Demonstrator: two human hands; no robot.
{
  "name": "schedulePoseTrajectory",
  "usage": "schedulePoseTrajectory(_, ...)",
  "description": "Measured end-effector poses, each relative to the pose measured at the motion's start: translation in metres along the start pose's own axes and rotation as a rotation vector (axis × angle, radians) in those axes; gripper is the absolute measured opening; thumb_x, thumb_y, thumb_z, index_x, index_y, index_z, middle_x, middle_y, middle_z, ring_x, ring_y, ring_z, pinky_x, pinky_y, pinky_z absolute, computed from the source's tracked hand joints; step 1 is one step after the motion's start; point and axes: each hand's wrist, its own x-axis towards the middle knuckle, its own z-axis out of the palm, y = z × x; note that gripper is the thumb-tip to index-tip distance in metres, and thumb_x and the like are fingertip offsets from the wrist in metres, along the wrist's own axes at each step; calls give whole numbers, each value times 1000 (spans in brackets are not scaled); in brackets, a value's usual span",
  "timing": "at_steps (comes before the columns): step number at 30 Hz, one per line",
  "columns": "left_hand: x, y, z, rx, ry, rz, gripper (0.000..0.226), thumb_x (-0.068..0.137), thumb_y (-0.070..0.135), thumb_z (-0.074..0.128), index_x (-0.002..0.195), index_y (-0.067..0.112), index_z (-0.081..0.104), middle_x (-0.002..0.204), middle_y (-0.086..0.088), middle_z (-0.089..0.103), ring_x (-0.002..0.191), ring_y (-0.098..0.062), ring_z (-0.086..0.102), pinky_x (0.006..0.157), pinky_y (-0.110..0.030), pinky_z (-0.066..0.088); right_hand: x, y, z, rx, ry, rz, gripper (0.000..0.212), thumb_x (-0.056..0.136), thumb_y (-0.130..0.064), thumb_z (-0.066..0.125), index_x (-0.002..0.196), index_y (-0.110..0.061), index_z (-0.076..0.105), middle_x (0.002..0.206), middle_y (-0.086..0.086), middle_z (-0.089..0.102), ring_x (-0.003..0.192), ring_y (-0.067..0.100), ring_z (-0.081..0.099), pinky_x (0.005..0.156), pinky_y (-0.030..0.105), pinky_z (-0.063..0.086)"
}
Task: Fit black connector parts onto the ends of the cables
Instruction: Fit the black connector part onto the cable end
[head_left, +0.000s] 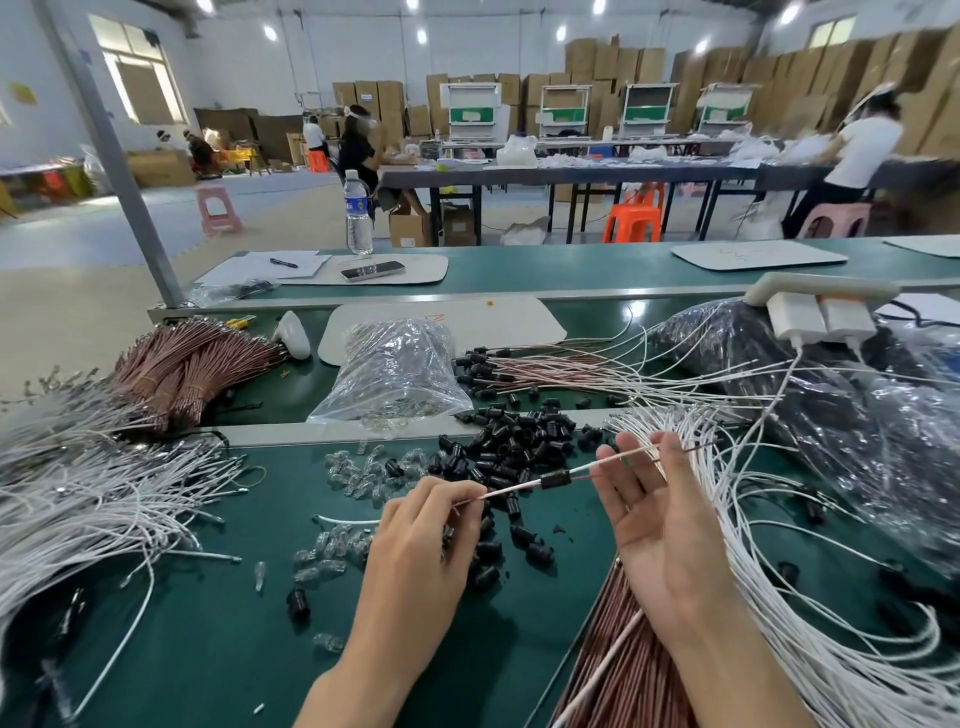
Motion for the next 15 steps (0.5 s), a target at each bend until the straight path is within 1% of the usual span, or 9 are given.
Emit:
schedulePoseTrajectory(1, 0, 0, 0, -5, 10, 2, 20, 100, 40, 48, 114, 33, 61, 105, 26, 58, 96, -6, 56, 82, -26, 49, -1, 2, 1, -21, -23, 16, 18, 95, -31, 59, 103, -17, 66, 103, 10, 75, 93, 24, 75, 76, 31, 61)
schedulePoseTrajectory(3, 0, 1, 1, -16, 30, 0, 19, 100, 39, 49, 114, 33, 61, 105, 26, 57, 96, -7, 57, 82, -27, 49, -5, 11, 5, -141, -79, 44, 23, 91, -27, 63, 108, -12, 68, 109, 13, 75, 98, 27, 74, 79, 30, 60)
schedulePoseTrajectory(5, 0, 1, 2, -29, 37, 9, 19, 100, 38, 50, 114, 31, 62, 105, 26, 57, 95, -8, 59, 81, -30, 51, -9, 21, 9, -291, -133, 59, 21, 86, -22, 66, 104, -15, 75, 112, 13, 74, 101, 27, 73, 82, 29, 60)
schedulePoseTrajectory(7, 0, 2, 2, -37, 32, 27, 20, 100, 36, 51, 114, 28, 63, 105, 25, 57, 94, -9, 61, 80, -33, 53, -14, 29, 14, -395, -165, 47, 19, 83, -26, 69, 98, -20, 78, 110, 12, 75, 102, 29, 73, 82, 29, 60)
schedulePoseTrajectory(9, -1, 3, 2, -30, 21, 38, 20, 101, 35, 50, 114, 28, 63, 105, 24, 57, 94, -9, 61, 80, -33, 53, -16, 32, 16, -421, -163, 44, 21, 83, -29, 69, 98, -20, 80, 108, 13, 75, 100, 30, 73, 81, 29, 60)
schedulePoseTrajectory(12, 0, 3, 1, 10, 1, 40, 18, 100, 38, 50, 113, 32, 60, 105, 25, 57, 93, -7, 58, 81, -26, 48, -15, 32, 16, -461, -165, 24, 25, 86, -35, 66, 101, -21, 80, 108, 11, 76, 100, 27, 74, 80, 28, 60)
schedulePoseTrajectory(15, 2, 1, 1, 90, -4, 75, 13, 97, 31, 56, 109, 31, 61, 100, 23, 59, 88, -3, 52, 82, -25, 44, -12, 26, 15, -468, -129, -23, 28, 84, -40, 66, 100, -21, 81, 108, 9, 77, 99, 24, 74, 80, 28, 60)
